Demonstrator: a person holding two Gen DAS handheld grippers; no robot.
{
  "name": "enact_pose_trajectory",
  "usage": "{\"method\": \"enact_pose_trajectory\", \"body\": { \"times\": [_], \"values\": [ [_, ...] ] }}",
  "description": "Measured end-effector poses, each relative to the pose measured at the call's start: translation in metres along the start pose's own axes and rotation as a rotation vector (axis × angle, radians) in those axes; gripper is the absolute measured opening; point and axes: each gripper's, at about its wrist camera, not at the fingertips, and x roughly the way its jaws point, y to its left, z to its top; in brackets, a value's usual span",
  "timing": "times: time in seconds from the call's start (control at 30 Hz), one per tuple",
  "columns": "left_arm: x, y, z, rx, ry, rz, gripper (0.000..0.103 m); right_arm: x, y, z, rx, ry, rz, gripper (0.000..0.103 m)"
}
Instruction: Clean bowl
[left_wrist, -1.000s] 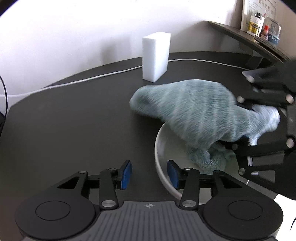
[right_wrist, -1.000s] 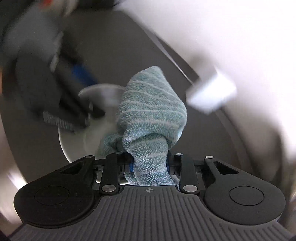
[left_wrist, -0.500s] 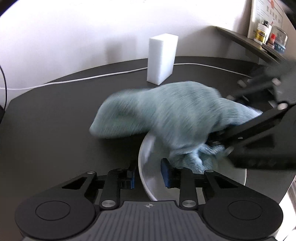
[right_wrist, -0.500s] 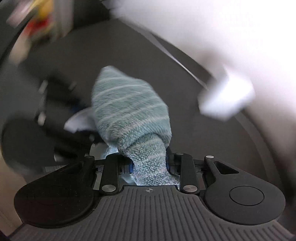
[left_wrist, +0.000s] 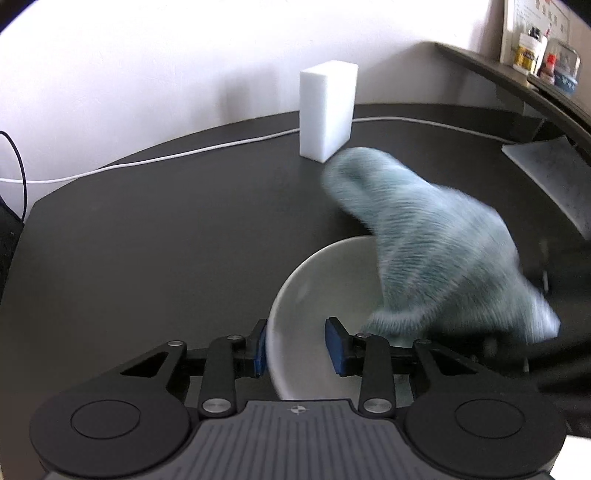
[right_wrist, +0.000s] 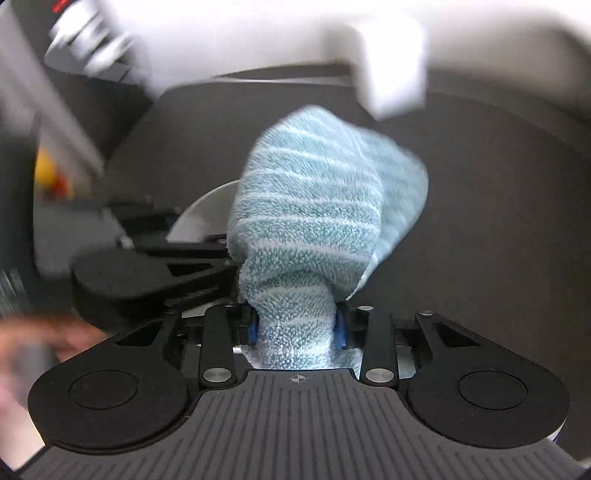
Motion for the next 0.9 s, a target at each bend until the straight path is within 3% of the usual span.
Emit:
{"method": "enact_pose_trajectory", "body": {
  "times": [0.07,0.13,0.17,0.23,0.33,0.43,0.6,0.77,0.9],
  "values": [
    [-0.001,0.002,0.001,0.008,0.008,-0.012,0.048,0.003,0.016,0.008,-0.366,0.006,-0.132,0.031],
    [0.002,-0.002,0.003,0.040,0.015,0.003,0.048,0.009,0.026,0.009,-0.704,0.016,-0.191,0.031],
    [0.003,-0.003,0.003,0.051,0.013,0.009,0.047,0.010,0.027,0.012,-0.805,0.022,-0.188,0.031],
    [0.006,-0.003,0.005,0.052,0.011,-0.004,0.036,0.013,0.027,0.023,-0.904,0.037,-0.152,0.031],
    [0.009,-0.001,0.007,0.033,0.001,-0.016,0.031,0.017,0.025,0.038,-0.878,0.044,-0.109,0.031],
    [0.011,0.003,0.007,0.002,-0.008,-0.020,0.031,0.020,0.017,0.048,-0.713,0.051,-0.097,0.031],
    [0.010,0.005,0.004,-0.034,-0.018,-0.025,0.032,0.011,-0.028,0.055,-0.098,0.046,-0.012,0.030],
    [0.009,0.001,0.004,-0.044,-0.017,-0.039,0.032,-0.001,-0.058,0.013,0.349,0.043,0.155,0.031],
    [0.011,-0.003,0.004,-0.024,-0.019,-0.019,0.034,0.001,-0.057,-0.016,0.595,0.044,0.247,0.041]
  ]
}}
